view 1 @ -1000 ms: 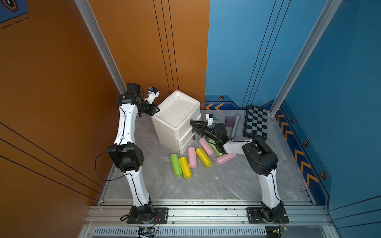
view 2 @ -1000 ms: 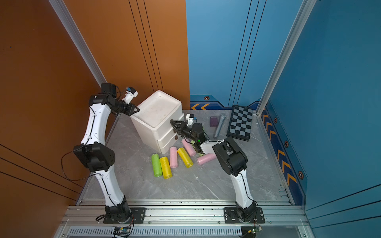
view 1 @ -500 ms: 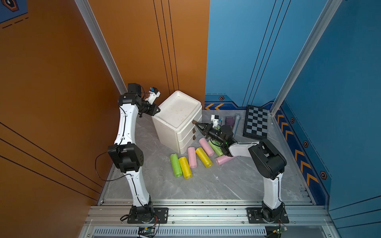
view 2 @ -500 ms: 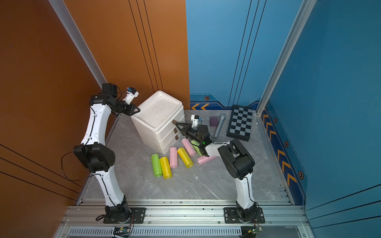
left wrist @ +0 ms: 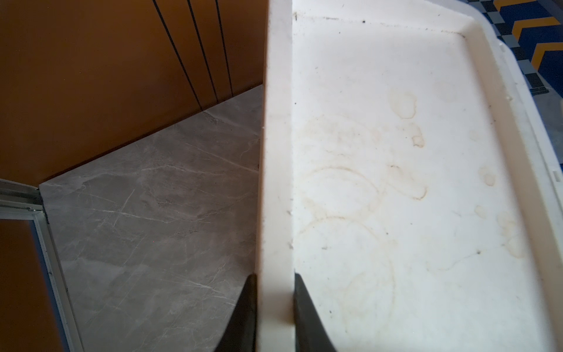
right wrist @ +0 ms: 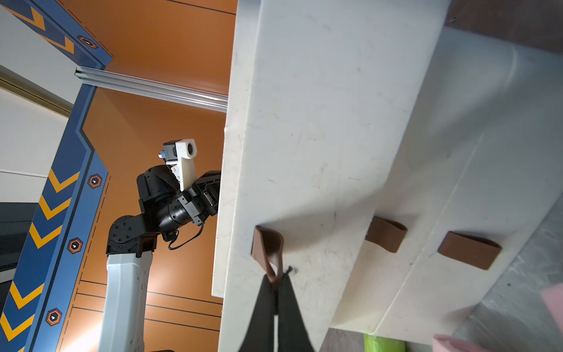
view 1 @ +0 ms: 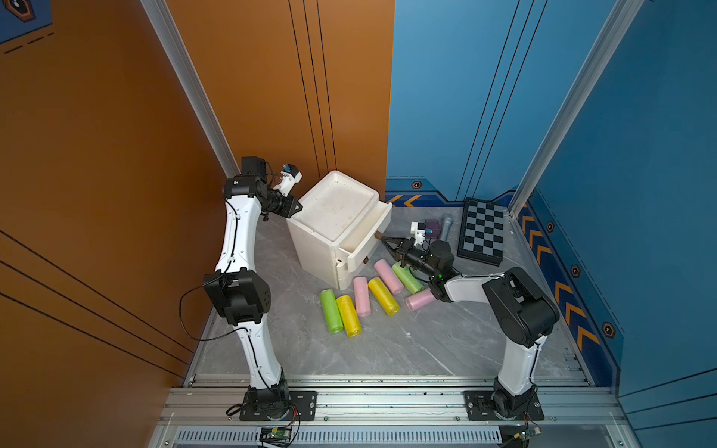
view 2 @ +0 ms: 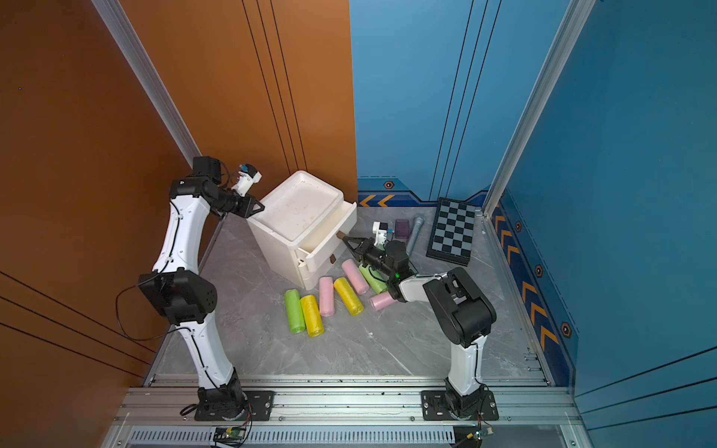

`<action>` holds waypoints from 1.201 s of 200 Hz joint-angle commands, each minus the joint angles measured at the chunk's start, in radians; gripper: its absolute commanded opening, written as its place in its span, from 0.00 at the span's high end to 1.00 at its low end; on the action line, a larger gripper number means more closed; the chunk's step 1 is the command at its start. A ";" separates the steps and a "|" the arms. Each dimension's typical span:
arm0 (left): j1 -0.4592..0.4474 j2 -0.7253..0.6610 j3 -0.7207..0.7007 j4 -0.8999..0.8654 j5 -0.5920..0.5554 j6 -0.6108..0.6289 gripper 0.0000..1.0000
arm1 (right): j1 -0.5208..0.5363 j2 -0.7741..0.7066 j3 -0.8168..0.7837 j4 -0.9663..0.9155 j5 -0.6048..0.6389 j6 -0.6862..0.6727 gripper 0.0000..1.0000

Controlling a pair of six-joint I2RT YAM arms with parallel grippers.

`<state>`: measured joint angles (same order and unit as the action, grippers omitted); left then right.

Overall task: Sort the rolls of trash bags by color and place them into the drawer
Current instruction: Open the drawer in the storage box.

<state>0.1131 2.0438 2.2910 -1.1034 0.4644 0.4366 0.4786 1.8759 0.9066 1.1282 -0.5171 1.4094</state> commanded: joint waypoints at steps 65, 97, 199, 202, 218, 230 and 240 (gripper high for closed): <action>-0.008 -0.029 0.025 -0.027 0.053 -0.061 1.00 | -0.087 -0.247 -0.153 -0.280 -0.084 -0.163 1.00; -0.004 -0.030 0.025 -0.027 0.047 -0.065 1.00 | -0.100 -0.338 -0.186 -0.442 -0.094 -0.239 1.00; 0.010 -0.022 0.022 -0.027 0.054 -0.081 1.00 | -0.181 -0.564 -0.170 -0.974 -0.050 -0.444 1.00; 0.010 -0.022 0.022 -0.027 0.055 -0.081 1.00 | -0.184 -0.565 -0.169 -0.982 -0.045 -0.450 1.00; 0.013 -0.019 0.025 -0.028 0.061 -0.082 1.00 | -0.194 -0.568 -0.161 -0.995 -0.027 -0.456 0.92; 0.016 -0.017 0.024 -0.028 0.064 -0.085 1.00 | -0.201 -0.558 -0.150 -0.987 -0.020 -0.450 0.80; 0.016 -0.017 0.022 -0.027 0.068 -0.087 1.00 | -0.204 -0.544 -0.132 -0.986 -0.020 -0.451 0.70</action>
<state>0.0883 2.0438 2.2917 -1.1259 0.5087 0.4225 0.3115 1.3243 0.7475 0.2523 -0.5896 0.9909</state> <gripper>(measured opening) 0.185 0.207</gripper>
